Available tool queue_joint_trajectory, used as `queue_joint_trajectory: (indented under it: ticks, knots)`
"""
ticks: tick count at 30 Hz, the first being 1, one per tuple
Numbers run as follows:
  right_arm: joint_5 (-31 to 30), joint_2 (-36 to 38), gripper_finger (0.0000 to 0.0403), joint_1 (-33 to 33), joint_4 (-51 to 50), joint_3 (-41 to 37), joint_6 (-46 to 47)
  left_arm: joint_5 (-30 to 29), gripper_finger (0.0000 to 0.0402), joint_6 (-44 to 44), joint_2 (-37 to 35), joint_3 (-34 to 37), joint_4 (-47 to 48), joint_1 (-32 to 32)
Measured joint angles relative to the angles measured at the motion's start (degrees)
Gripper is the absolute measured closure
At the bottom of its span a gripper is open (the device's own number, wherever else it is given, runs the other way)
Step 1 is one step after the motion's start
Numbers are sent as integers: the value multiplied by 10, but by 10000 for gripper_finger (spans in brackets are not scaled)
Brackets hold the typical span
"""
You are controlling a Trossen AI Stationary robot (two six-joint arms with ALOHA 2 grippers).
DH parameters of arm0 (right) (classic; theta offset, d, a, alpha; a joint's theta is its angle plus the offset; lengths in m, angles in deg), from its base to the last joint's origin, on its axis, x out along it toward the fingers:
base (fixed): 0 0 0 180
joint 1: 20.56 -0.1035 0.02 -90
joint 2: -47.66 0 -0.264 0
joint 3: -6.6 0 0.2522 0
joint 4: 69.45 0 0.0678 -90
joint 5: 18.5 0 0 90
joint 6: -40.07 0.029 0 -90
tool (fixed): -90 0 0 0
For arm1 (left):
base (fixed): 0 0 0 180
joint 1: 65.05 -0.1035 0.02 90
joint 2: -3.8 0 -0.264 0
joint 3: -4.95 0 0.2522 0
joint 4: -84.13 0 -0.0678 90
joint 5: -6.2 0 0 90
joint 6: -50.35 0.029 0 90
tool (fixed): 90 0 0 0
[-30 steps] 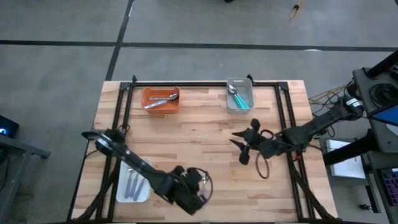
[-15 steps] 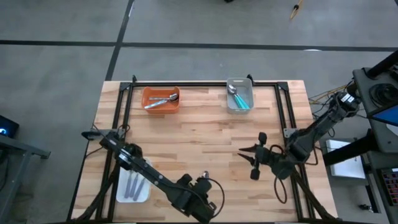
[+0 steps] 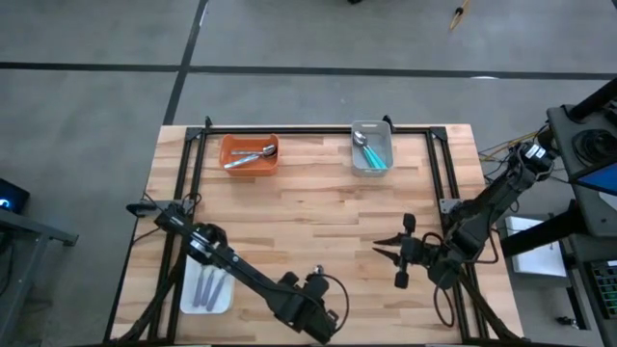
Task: Sort silverware by color (type)
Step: Put the purple spoon into the white bin
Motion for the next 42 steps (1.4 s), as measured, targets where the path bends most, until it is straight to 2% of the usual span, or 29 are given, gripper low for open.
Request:
queue_joint_trajectory:
  ticks: [5,14,20,33,38,42]
  knots:
    - [0,0,344,0,-5,0,-3,2,368,-12,12,3,-8,-6]
    - [-7,2,344,0,-3,0,-43,-30,270,-20,13,8,-8,-6]
    - [-32,16,344,0,-2,0,-71,-43,239,-34,14,42,-11,-7]
    - [-44,42,344,0,-3,0,-82,-59,251,-45,11,105,-74,-9]
    - [-44,42,344,0,-2,0,-82,-61,291,-59,10,120,-75,-9]
    - [-44,42,344,0,-2,0,-82,-62,341,-59,9,125,-70,-9]
